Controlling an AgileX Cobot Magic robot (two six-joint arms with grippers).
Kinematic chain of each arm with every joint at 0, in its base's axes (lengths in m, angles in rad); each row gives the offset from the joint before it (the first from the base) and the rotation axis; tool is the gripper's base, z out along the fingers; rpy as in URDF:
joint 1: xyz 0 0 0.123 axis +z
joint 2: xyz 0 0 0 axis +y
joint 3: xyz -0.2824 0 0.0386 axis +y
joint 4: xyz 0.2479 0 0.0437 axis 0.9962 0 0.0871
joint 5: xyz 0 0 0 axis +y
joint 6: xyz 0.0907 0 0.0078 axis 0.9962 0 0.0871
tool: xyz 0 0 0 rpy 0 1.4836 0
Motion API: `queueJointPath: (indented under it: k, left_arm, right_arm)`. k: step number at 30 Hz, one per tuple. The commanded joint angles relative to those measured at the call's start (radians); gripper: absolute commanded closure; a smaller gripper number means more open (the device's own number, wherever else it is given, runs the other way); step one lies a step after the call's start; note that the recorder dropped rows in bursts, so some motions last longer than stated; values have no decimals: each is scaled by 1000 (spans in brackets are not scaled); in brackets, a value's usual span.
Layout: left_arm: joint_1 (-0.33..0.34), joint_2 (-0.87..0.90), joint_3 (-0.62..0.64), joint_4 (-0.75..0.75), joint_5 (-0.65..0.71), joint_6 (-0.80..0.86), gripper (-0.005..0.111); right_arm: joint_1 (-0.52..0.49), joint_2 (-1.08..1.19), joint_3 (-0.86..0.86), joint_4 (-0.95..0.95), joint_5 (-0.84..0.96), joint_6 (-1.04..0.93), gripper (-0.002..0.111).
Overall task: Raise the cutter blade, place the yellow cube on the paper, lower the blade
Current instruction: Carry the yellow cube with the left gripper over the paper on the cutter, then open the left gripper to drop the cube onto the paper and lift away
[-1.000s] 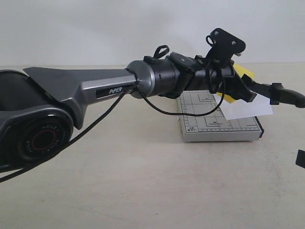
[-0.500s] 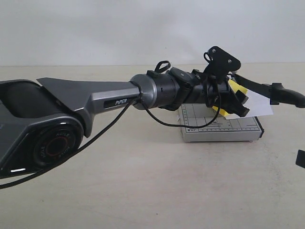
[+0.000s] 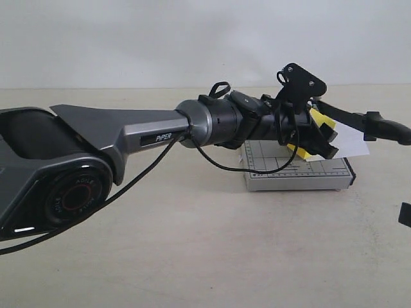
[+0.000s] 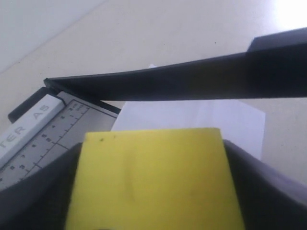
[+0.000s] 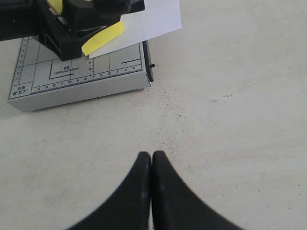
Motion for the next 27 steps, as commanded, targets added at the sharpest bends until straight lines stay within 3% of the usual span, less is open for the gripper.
queueJointPath:
  k: [1,11,21,23,24,27]
  left_arm:
    - [-3,-3,-7,-9,-94,0,25]
    - [-5,-30,-7,-9,-110,0,21]
    - [-5,-184,-7,-9,-91,-7,24]
    - [-5,-217,-7,-9,-93,-15,34]
    - [-5,-233,-7,-9,-93,-19,45]
    - [-5,-277,18,-9,-91,-65,93]
  right_arm:
    - [-3,1,-3,0,-1,-2,108]
    - [-3,1,-3,0,9,-2,108]
    - [-3,1,-3,0,11,-2,108]
    - [-3,1,-3,0,11,-2,108]
    - [-3,1,-3,0,11,-2,108]
    - [-3,1,-3,0,11,-2,108]
